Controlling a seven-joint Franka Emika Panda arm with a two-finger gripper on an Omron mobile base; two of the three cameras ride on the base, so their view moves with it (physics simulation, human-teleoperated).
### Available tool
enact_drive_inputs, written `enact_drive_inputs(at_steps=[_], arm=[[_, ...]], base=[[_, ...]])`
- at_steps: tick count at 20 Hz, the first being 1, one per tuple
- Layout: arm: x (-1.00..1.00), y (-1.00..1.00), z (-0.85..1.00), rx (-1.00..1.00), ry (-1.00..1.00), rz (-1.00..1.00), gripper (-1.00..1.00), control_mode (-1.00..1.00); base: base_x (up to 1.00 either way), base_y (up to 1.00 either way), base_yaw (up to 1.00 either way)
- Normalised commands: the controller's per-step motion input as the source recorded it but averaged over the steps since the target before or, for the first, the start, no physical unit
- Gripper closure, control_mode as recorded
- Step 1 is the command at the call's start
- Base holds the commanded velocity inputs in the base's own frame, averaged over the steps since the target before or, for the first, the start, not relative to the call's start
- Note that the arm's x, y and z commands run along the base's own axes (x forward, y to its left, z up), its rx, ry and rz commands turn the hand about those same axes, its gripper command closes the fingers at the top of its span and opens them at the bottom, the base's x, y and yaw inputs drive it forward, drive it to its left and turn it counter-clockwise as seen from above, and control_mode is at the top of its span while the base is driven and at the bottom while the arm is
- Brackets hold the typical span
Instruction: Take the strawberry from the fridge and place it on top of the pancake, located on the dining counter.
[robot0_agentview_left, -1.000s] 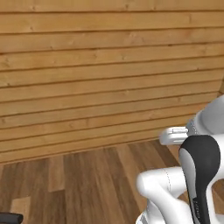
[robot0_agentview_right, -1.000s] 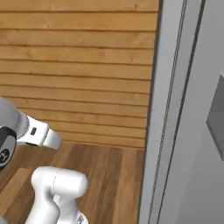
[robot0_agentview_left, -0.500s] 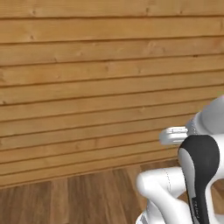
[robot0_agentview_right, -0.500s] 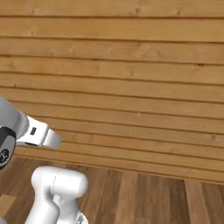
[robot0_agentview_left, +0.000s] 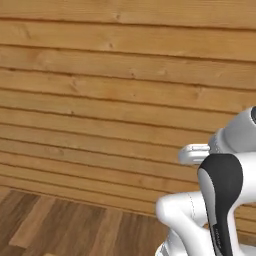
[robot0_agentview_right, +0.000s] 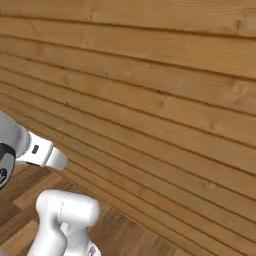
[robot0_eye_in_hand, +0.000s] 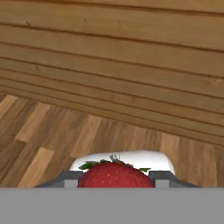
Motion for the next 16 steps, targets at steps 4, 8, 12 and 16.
enact_drive_inputs(at_steps=[4,8,12,16], arm=[[0.0,0.0,0.0,0.0,0.0,0.0,1.0,1.0],[0.0,0.0,0.0,0.0,0.0,0.0,1.0,1.0],[0.0,0.0,0.0,0.0,0.0,0.0,1.0,1.0],[0.0,0.0,0.0,0.0,0.0,0.0,1.0,1.0]], base=[[0.33,0.04,0.88],[0.39,0.0,0.89],[0.65,0.0,0.87],[0.74,-0.15,0.89]])
